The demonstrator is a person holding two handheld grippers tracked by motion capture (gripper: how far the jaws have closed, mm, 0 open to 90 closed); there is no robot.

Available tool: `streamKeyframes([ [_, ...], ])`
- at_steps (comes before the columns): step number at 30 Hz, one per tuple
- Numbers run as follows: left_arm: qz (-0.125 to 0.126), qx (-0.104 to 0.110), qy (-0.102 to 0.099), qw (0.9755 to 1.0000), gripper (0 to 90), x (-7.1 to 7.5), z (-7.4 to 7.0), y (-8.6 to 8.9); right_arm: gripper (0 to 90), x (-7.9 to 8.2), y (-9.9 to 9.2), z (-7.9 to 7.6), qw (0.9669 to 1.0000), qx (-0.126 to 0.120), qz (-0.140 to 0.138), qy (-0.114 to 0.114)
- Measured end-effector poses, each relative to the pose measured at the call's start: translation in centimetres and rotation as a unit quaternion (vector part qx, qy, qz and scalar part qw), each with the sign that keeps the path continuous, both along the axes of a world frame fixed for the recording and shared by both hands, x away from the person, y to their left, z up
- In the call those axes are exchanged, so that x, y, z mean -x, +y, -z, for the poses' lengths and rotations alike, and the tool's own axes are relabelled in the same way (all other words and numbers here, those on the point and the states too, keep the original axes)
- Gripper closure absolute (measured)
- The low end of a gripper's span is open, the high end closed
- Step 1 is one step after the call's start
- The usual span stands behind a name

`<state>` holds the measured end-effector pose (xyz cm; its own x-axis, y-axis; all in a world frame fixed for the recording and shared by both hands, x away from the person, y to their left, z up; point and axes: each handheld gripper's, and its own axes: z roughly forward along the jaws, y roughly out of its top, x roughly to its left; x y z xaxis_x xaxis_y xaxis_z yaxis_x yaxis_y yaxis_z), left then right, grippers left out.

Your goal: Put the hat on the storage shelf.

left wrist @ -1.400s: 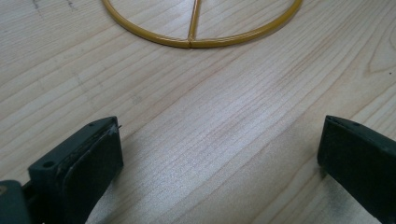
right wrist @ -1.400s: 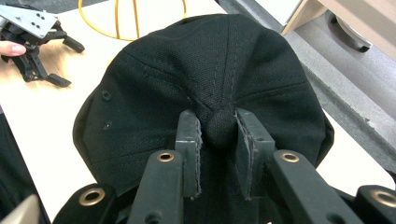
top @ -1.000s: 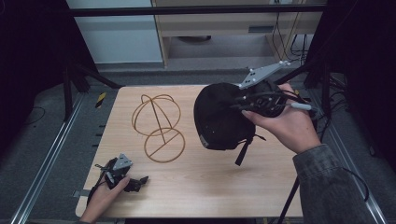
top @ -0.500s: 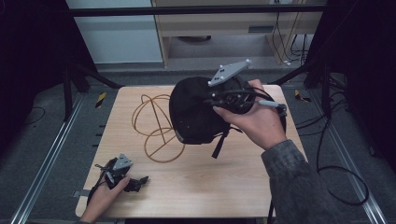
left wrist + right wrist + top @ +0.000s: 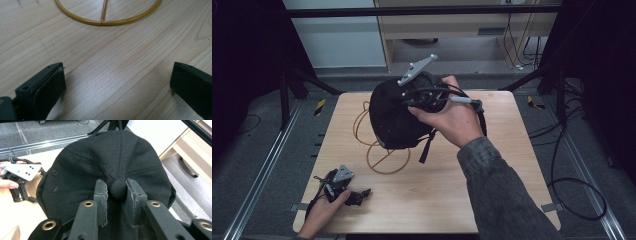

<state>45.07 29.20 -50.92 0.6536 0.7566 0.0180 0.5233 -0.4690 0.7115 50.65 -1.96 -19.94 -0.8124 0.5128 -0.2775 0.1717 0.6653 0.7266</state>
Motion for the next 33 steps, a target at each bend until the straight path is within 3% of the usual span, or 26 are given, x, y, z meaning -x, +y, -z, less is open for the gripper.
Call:
streamKeyframes([
  [6,0.0,0.0,0.0,1.0,0.0,0.0,0.0,0.0,72.7,-0.7,1.2,0.3,1.0,-0.001,-0.004,0.005],
  [10,0.0,0.0,0.0,1.0,0.0,0.0,0.0,0.0,72.7,-1.6,1.9,0.3,0.9999,0.012,0.001,0.012],
  [16,0.0,0.0,0.0,1.0,0.0,0.0,0.0,0.0,72.6,-2.8,3.3,0.3,0.9994,0.016,-0.004,0.031],
  [24,0.001,0.0,0.001,1.0,0.0,0.0,0.0,0.0,72.5,-3.3,6.2,0.6,0.9978,0.052,-0.016,0.038],
  [33,0.001,0.0,0.002,1.0,0.0,0.0,0.0,0.0,72.4,-4.1,8.0,0.9,0.9965,0.069,-0.019,0.043],
])
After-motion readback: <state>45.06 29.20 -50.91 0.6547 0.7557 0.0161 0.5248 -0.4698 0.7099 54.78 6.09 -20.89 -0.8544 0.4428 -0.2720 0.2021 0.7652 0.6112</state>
